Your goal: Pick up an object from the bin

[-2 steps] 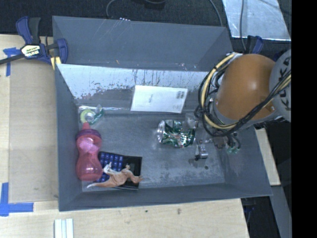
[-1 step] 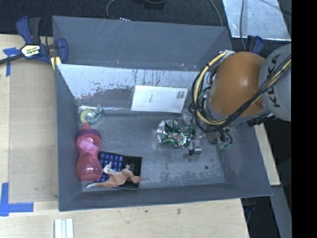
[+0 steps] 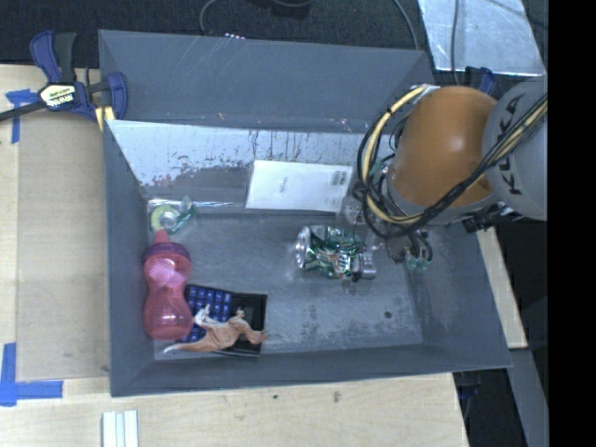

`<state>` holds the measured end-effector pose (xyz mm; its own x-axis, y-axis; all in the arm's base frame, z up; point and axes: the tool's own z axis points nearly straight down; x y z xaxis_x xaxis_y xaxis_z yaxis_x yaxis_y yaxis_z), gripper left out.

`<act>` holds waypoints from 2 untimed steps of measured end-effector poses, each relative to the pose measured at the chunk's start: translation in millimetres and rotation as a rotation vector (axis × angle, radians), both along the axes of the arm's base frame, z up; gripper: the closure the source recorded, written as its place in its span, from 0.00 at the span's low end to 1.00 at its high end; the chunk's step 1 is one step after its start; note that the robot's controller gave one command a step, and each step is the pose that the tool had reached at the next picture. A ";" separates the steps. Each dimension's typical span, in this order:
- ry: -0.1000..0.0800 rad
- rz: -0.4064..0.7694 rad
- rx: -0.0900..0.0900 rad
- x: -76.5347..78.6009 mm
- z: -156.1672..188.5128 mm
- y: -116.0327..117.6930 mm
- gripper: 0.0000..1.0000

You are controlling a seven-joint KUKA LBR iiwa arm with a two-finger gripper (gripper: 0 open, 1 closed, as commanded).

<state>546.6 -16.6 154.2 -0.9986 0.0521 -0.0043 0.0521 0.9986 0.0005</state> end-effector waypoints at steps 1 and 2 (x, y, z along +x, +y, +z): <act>-0.009 -0.013 0.000 8.5 -28.0 -1.3 0.00; 0.000 -0.006 0.000 8.4 -45.9 -0.5 0.00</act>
Offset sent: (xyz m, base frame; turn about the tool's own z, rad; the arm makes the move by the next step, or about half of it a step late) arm 0.0101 0.0011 -0.0377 -0.0054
